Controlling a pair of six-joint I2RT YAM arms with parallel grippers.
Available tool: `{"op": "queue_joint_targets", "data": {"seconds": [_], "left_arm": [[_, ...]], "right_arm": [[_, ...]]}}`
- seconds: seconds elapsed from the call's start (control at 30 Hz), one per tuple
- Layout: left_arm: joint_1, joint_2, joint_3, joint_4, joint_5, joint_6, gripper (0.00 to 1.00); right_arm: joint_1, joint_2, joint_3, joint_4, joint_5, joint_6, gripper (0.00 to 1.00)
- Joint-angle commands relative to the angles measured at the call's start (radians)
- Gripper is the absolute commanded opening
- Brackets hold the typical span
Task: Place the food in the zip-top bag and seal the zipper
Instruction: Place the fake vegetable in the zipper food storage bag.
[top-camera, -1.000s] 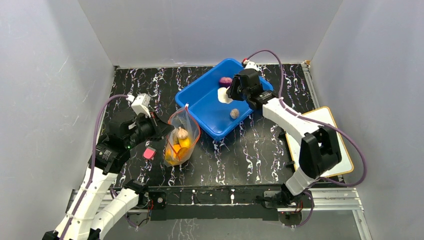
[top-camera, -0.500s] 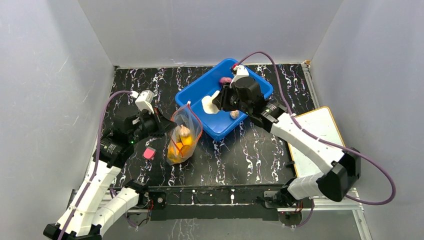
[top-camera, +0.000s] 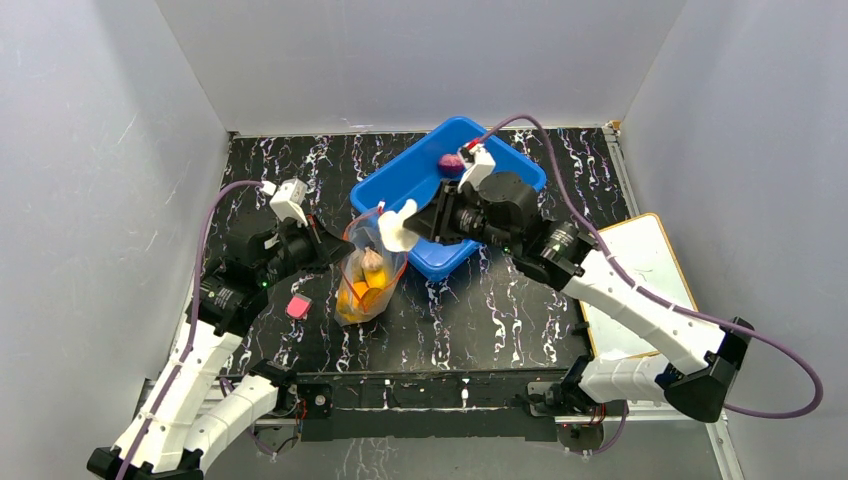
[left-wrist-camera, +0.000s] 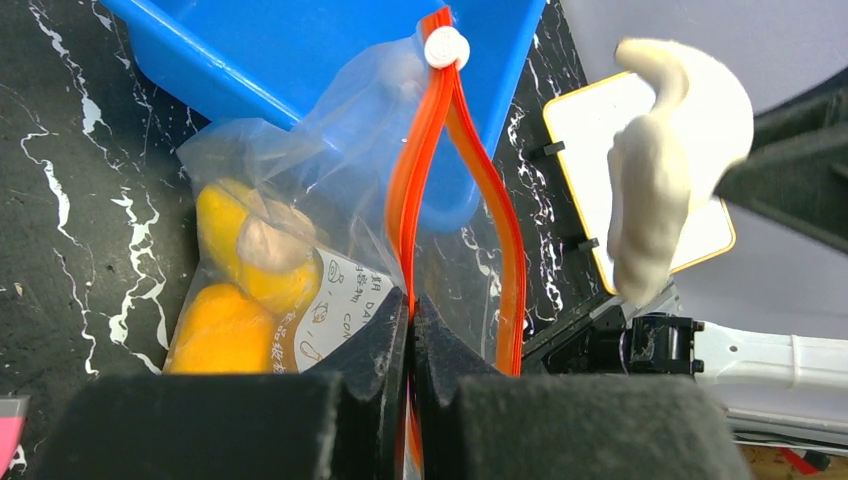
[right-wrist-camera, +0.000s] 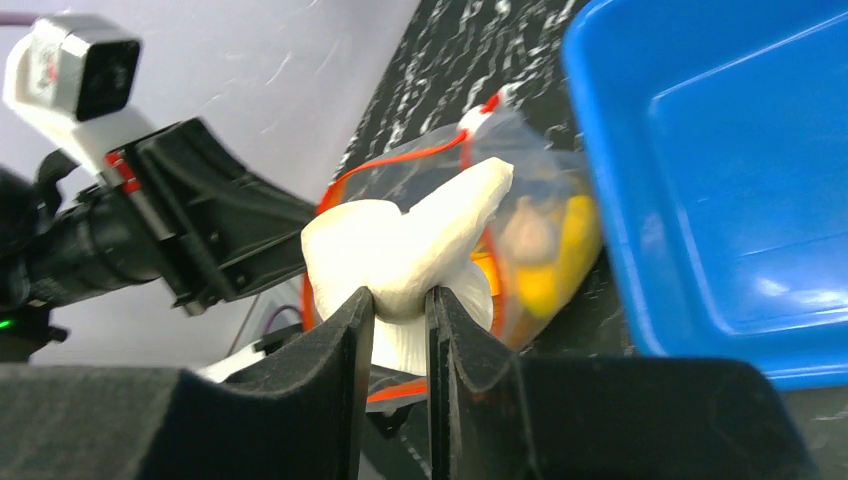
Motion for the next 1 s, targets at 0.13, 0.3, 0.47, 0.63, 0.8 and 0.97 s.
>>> {"op": "queue_joint_targets", "data": {"seconds": [0.13, 0.3, 0.47, 0.63, 0.8, 0.97], "left_arm": [[-0.001, -0.034, -0.019, 0.076, 0.068, -0.038, 0.0], [-0.001, -0.043, -0.02, 0.079, 0.079, -0.054, 0.0], [-0.001, -0.057, -0.033, 0.085, 0.074, -0.065, 0.0], [-0.001, -0.058, -0.032, 0.078, 0.069, -0.061, 0.0], [-0.002, -0.072, -0.035, 0.067, 0.059, -0.058, 0.0], [-0.001, -0.081, -0.044, 0.053, 0.054, -0.05, 0.0]], "right_arm": [[0.125, 0.043, -0.003, 0.145, -0.017, 0.086, 0.22], [0.132, 0.075, -0.029, 0.143, 0.016, 0.077, 0.22], [0.132, 0.125, -0.038, 0.119, 0.005, 0.023, 0.24], [0.132, 0.146, -0.064, 0.132, 0.004, 0.027, 0.25], [0.132, 0.169, -0.065, 0.113, 0.0, 0.021, 0.26], [0.132, 0.162, -0.022, 0.068, -0.014, -0.012, 0.36]]}}
